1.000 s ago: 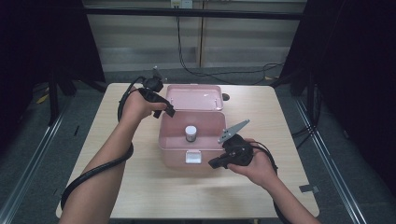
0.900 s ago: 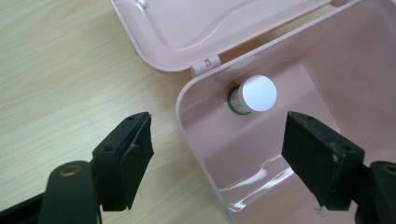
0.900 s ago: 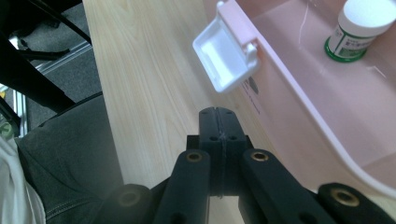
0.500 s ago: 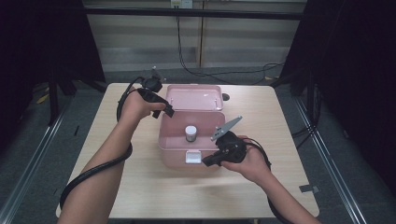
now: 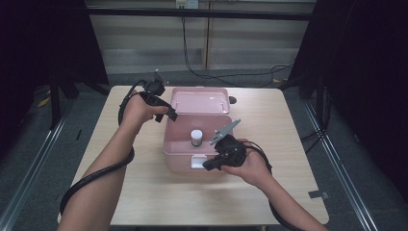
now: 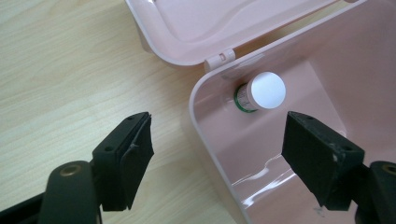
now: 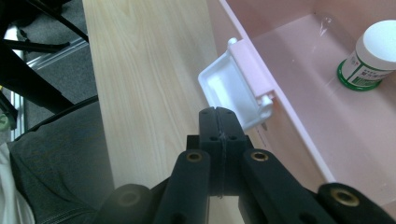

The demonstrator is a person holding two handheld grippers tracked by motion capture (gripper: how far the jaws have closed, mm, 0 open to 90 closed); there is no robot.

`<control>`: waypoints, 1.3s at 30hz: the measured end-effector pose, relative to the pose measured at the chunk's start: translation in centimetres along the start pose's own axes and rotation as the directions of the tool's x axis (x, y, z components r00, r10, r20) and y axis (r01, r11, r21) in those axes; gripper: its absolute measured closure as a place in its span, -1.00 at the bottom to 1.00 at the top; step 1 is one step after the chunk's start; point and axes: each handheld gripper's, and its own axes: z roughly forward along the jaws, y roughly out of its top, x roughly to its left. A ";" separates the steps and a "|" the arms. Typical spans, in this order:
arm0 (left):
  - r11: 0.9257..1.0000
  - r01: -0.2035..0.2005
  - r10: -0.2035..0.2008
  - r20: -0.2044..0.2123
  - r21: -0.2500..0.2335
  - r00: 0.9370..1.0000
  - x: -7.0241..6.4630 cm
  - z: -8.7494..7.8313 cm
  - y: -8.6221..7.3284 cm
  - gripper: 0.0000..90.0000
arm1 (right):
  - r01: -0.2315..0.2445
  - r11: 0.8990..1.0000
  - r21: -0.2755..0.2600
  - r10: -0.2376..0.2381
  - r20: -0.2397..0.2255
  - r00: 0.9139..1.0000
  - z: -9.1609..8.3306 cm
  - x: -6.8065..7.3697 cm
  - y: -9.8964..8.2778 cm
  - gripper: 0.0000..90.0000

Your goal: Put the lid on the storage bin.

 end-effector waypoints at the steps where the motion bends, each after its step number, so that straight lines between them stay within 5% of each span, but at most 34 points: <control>1: 1.000 0.001 -0.001 0.003 -0.005 1.000 0.0 0.0 0.0 -0.46 | 0.001 1.000 0.000 -0.001 -0.001 1.000 0.1 -0.1 0.1 1.00; 26: 1.000 0.005 -0.005 0.000 0.003 1.000 1.2 0.8 1.1 -0.46 | 0.065 0.998 -0.010 -0.065 -0.002 0.998 1.3 -0.4 1.5 1.00; 39: 0.998 0.049 -0.049 -0.009 -0.025 0.999 2.2 1.5 2.7 -0.44 | 0.085 0.996 -0.017 -0.085 -0.008 0.996 1.4 -0.5 1.3 1.00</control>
